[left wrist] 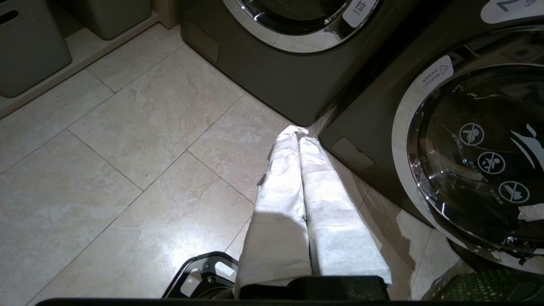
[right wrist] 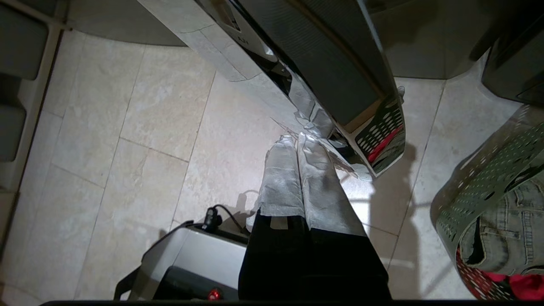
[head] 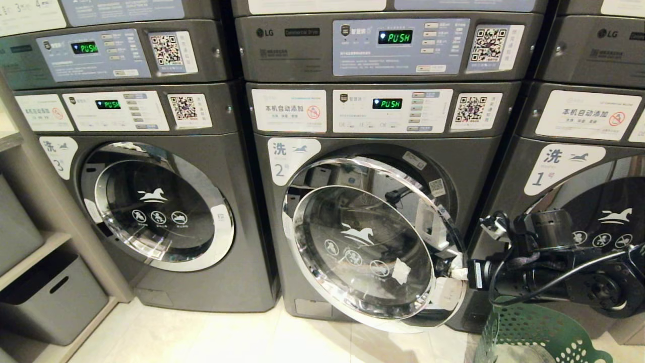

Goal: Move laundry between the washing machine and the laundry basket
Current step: Press the washing machine door tightly with the right hand

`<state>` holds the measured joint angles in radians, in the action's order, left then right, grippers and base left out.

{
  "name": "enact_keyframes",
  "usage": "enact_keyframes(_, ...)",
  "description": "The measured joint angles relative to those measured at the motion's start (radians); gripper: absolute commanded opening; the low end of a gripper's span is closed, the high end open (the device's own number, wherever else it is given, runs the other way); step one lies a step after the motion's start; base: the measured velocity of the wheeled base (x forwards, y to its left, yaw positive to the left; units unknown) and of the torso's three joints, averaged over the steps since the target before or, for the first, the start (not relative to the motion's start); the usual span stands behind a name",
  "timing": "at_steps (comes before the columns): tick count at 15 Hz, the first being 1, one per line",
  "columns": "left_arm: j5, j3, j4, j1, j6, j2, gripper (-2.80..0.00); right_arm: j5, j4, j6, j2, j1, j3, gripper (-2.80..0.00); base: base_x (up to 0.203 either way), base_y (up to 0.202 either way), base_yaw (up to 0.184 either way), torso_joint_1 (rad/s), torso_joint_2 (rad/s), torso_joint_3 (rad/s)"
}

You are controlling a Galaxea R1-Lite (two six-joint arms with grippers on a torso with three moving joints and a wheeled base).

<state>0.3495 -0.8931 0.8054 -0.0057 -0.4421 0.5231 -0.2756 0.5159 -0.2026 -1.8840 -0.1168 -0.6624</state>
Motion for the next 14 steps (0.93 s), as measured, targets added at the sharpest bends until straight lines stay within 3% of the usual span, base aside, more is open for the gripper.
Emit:
enact_keyframes(6, -0.002, 0.059, 0.0, 0.0, 0.011, -0.042, -2.8, 0.08, 0.074, 0.002, -0.093, -0.019, -0.006, -2.8, 0.0, 0.0, 0.0, 0.0, 0.0, 0.0)
enact_keyframes(8, -0.001, 0.088, 0.0, 0.0, 0.079, -0.075, -2.8, 0.081, 0.079, 0.004, -0.119, -0.022, -0.007, -2.8, 0.0, 0.0, 0.0, 0.0, 0.0, 0.0)
enact_keyframes(11, -0.003, 0.134, 0.0, 0.001, 0.26, -0.141, -2.8, 0.087, 0.104, 0.014, -0.172, -0.021, -0.022, -2.8, 0.0, 0.0, 0.0, 0.0, 0.0, 0.0)
enact_keyframes(12, -0.003, 0.142, -0.001, 0.001, 0.294, -0.159, -2.8, 0.097, 0.125, 0.02, -0.197, -0.021, -0.032, -2.8, 0.0, 0.0, 0.0, 0.0, 0.0, 0.0)
enact_keyframes(14, -0.003, 0.147, -0.001, 0.001, 0.302, -0.182, -2.8, 0.14, 0.167, 0.027, -0.245, -0.021, -0.066, -2.8, 0.0, 0.0, 0.0, 0.0, 0.0, 0.0)
